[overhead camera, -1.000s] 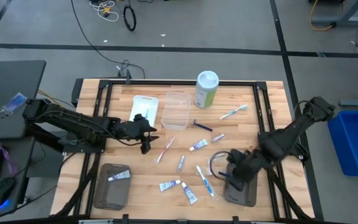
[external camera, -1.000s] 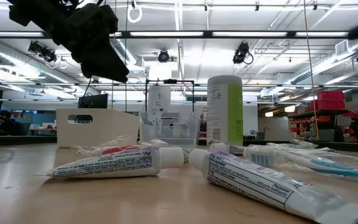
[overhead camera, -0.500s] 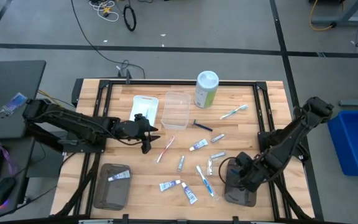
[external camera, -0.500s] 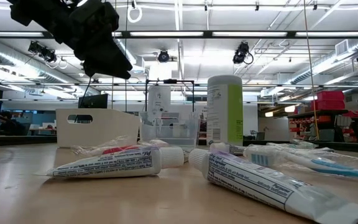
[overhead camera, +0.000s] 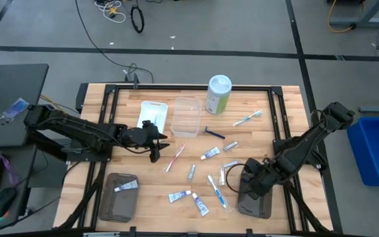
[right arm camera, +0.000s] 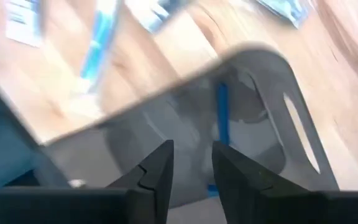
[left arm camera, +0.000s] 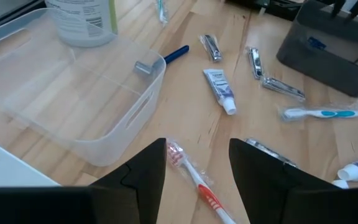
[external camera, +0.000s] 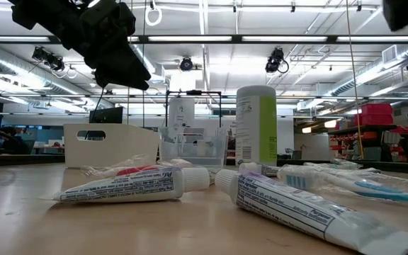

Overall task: Pick & Place Travel size toiletries
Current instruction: Put the nail cutter into the transparent bin

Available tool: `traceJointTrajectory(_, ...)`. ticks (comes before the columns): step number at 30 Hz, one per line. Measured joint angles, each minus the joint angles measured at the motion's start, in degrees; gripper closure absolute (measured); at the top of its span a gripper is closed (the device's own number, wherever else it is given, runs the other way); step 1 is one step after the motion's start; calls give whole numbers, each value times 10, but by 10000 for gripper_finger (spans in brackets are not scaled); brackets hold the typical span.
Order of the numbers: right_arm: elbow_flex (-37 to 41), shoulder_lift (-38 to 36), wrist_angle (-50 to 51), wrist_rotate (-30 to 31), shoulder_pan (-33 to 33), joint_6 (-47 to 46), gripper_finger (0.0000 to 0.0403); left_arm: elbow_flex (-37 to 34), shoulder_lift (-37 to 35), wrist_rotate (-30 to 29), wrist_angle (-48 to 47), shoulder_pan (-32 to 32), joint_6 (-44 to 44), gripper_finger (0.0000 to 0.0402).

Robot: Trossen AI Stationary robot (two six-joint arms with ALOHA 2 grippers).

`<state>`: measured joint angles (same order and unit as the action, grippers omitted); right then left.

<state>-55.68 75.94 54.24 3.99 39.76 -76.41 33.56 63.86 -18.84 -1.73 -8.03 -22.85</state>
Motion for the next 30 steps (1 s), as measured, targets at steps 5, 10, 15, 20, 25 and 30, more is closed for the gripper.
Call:
traceJointTrajectory(5, -65, -19, -6, 28, -45, 93, 286, 0, 0, -1, 0, 0, 2, 218)
traceJointTrajectory(10, -84, -22, -22, 195, -84, 323, 284, 0, 0, -31, 0, 0, 3, 218)
traceJointTrajectory(15, -74, -9, -33, 203, -173, 483, 263, 0, 0, -57, 0, 0, 23, 218)
traceJointTrajectory(20, -26, 14, -53, 104, -278, 546, 232, 0, 0, -72, 3, 0, 38, 218)
traceJointTrajectory(25, 33, 40, -64, 47, -361, 607, 209, 0, 0, -71, 3, 0, 40, 218)
traceJointTrajectory(30, 77, 79, -147, 13, -413, 677, 190, 0, 0, -72, 3, 0, 57, 218)
